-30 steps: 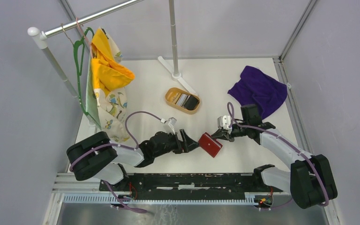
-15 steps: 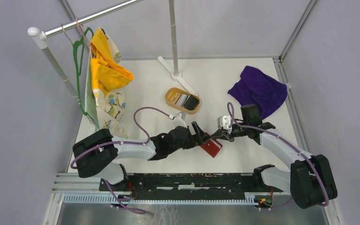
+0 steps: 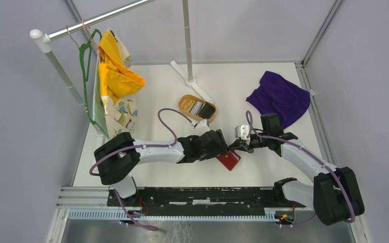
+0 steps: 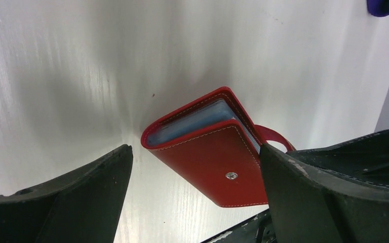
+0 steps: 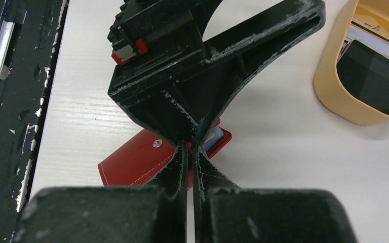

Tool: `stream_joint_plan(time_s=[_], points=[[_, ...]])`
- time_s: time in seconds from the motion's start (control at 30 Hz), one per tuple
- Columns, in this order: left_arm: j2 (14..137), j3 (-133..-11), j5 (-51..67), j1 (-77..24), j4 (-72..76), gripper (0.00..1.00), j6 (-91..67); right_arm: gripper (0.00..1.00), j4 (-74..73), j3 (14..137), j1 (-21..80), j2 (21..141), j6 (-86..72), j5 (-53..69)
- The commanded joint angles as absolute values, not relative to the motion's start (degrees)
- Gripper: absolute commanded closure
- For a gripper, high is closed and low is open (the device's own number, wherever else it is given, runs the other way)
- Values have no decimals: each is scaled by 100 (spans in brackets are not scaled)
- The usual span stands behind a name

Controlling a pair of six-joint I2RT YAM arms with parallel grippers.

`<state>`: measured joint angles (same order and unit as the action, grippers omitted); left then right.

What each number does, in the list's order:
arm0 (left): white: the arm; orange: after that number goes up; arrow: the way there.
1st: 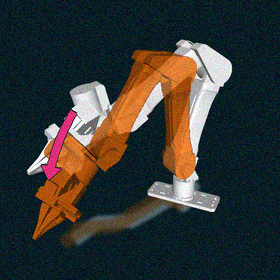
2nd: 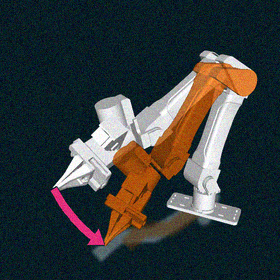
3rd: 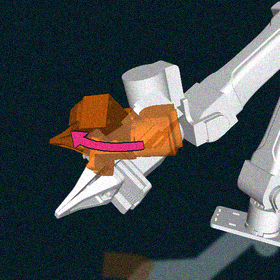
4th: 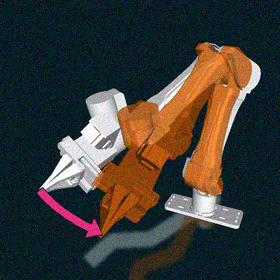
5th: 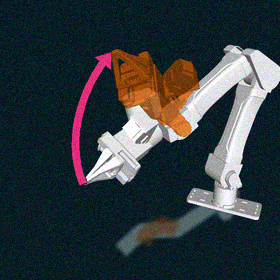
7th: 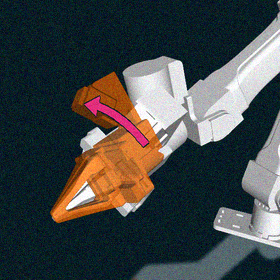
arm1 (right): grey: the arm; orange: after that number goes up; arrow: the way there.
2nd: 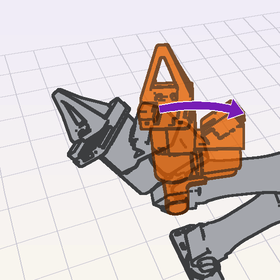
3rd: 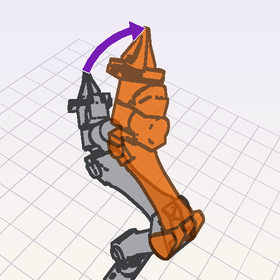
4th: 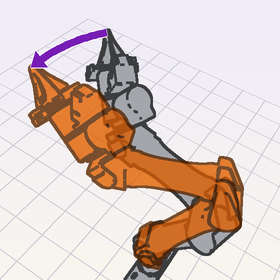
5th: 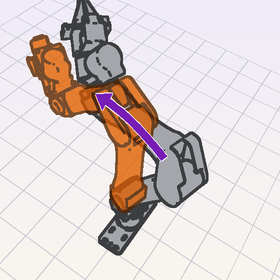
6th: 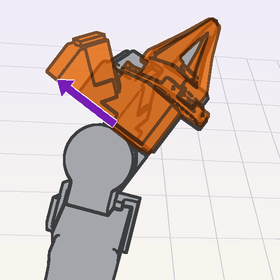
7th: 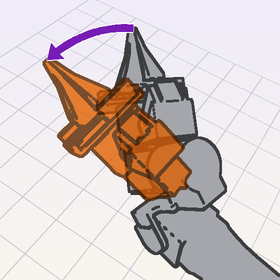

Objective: Put the credit cards into the card holder
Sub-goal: Open the card holder at the center of the board.

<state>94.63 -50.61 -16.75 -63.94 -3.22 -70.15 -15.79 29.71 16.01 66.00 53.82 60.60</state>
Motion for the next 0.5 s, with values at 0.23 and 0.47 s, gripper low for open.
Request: stream_joint_plan(time_s=[0.23, 0.47], points=[[9520, -5423, -1947, -6498, -1101, 3, -7170, 100, -1487, 3041, 1619, 6479, 5493, 6249], [9502, -5398, -1903, -6496, -1171, 23, -7021, 100, -1572, 3085, 1615, 6369, 5586, 6153]])
